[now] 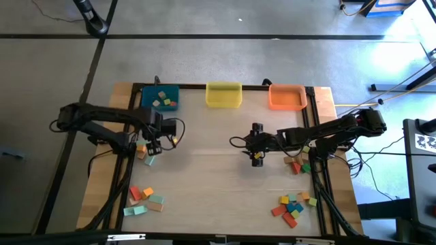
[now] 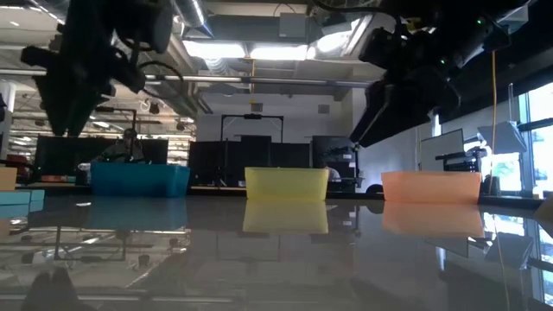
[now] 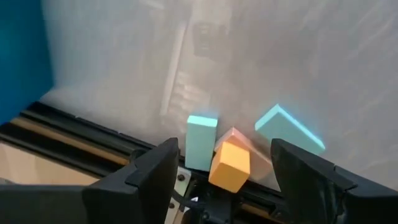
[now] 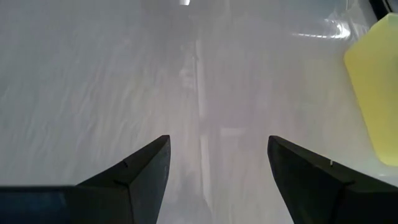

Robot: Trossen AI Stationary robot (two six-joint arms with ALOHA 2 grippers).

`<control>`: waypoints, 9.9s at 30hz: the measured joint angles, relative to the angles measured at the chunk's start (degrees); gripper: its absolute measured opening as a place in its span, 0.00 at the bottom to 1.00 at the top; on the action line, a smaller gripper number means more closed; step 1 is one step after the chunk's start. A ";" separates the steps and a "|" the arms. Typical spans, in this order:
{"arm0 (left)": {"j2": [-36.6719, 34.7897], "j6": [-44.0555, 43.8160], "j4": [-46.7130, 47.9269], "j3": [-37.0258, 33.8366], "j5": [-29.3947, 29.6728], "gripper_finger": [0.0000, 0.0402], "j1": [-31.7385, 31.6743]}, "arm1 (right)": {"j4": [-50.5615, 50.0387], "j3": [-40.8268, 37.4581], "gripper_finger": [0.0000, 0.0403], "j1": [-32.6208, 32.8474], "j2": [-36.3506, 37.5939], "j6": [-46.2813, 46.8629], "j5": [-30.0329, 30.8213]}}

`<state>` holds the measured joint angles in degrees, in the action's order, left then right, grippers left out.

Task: Sort blocks by size
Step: Put the yellow square block into the blue bin, then put the green square block into the blue bin

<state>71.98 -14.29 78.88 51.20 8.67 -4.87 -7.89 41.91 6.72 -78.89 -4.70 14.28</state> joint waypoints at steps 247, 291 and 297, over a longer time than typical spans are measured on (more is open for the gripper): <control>0.55 -5.07 -58.54 -1.22 15.14 0.56 0.29 | -35.90 7.10 0.66 9.87 -5.75 40.07 -16.24; 0.57 -4.83 -58.58 -1.22 15.14 0.56 0.77 | -32.78 0.10 0.66 7.13 -4.61 42.48 -7.72; 0.57 -4.83 -58.57 -1.22 15.14 0.56 0.77 | -27.24 -2.29 0.66 7.13 -4.61 42.21 -7.03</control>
<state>72.55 -19.11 20.32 49.98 23.81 -4.10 -35.13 39.62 13.85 -83.50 37.52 7.26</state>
